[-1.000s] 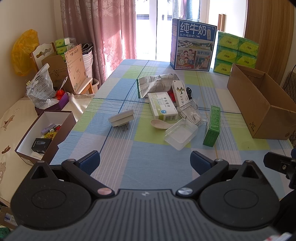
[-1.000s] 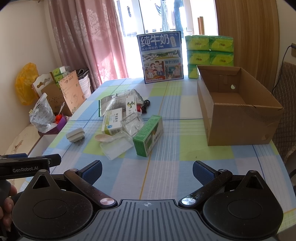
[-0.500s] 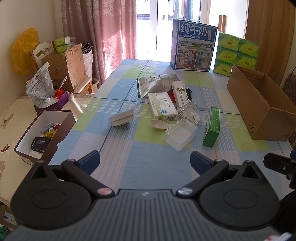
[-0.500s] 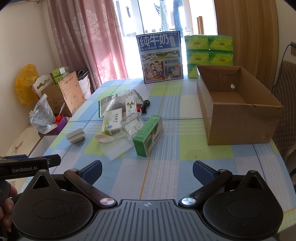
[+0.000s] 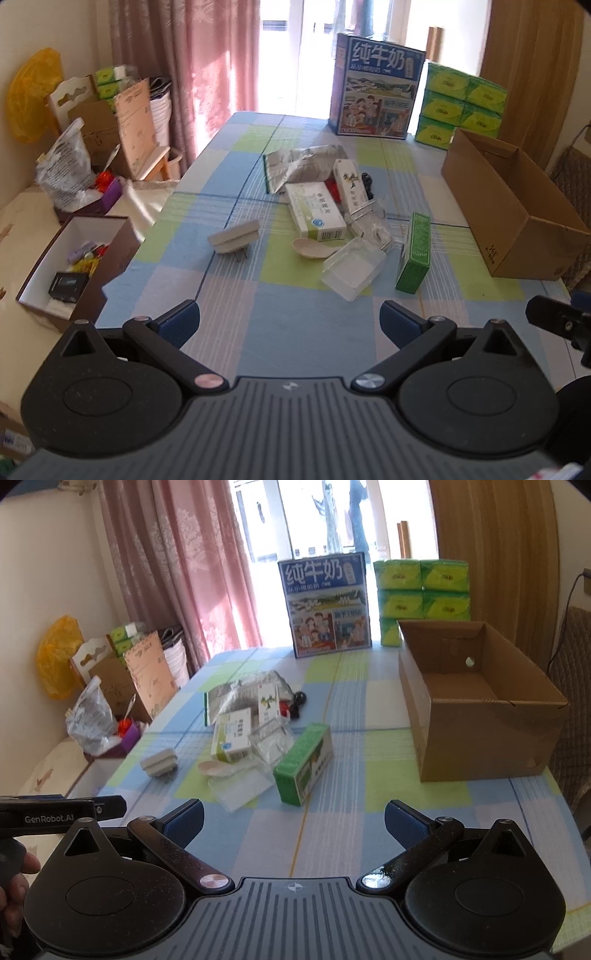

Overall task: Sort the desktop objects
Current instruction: 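Move both tools toward the white plug device and green box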

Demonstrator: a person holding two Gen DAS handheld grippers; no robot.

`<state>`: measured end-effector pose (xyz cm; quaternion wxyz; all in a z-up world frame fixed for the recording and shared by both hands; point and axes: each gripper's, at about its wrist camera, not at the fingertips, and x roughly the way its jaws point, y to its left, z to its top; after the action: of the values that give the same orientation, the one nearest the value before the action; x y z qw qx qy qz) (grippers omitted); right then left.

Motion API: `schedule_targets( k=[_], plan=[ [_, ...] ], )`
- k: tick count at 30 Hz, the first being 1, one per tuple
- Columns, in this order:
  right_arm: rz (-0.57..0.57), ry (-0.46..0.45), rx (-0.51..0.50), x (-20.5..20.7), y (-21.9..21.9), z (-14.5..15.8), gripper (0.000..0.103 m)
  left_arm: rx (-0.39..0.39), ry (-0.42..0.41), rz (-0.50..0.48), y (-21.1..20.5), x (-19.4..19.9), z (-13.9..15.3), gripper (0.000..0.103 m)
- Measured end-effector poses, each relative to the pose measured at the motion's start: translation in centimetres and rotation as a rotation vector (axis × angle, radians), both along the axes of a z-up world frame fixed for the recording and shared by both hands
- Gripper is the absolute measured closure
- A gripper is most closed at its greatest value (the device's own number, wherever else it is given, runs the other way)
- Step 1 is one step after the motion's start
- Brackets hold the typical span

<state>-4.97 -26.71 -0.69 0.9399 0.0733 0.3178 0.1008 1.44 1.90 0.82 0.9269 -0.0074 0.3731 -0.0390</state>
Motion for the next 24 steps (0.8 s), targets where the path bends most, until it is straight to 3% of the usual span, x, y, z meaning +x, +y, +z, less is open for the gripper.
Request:
schedule_targets(
  k=[7,11,18,24],
  plan=[
    [-0.006,-0.006,-0.019,2.6,1.2,-0.1,0.002,0.034,-0.082,-0.072,3.3,2.8,0.4,0.001],
    [0.003,0.016,-0.087,4.7,2.6,-1.3,0.002,0.065,-0.126,-0.054,5.4,5.2,-0.8,0.001],
    [0.002,0.044,-0.144,8.0,4.2,-4.7,0.002,0.141,-0.035,-0.024,6.3,9.6,-4.8,0.001],
    [0.014,0.048,-0.185,10.9,5.6,-7.2,0.002,0.068,-0.001,-0.006,6.6,12.0,-7.4,0.001]
  ],
)
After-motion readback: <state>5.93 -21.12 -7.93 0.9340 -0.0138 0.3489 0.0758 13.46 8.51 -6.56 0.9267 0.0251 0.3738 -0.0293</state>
